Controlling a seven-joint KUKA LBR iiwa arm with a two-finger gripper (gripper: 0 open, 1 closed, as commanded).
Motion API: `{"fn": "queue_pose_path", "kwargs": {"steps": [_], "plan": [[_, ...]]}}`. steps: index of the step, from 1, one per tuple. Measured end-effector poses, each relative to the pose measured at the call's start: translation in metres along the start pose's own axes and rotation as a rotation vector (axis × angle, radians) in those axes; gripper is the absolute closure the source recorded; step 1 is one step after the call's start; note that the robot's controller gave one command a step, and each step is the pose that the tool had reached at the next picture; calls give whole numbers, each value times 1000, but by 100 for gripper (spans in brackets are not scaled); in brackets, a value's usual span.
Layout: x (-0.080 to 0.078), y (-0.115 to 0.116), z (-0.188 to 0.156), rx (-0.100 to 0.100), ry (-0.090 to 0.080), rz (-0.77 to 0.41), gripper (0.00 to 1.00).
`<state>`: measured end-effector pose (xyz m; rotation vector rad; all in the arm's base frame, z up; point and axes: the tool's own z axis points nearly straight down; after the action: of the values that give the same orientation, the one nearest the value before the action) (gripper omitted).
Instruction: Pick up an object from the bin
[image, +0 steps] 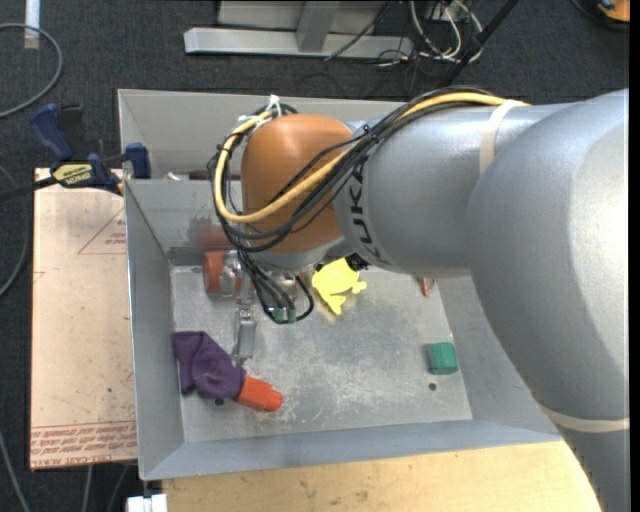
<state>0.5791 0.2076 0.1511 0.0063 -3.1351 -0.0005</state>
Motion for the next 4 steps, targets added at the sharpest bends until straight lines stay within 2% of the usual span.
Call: {"fn": "queue_pose_path", "kwargs": {"steps": [1,2,3,4], "plan": [[-2,-1,-5,-1,-7,3,0],[31,9,6,0,-6,-58,0],[56,20,14,-2,-4,7,0],[44,35,81,-4,-9,213,100]]}}
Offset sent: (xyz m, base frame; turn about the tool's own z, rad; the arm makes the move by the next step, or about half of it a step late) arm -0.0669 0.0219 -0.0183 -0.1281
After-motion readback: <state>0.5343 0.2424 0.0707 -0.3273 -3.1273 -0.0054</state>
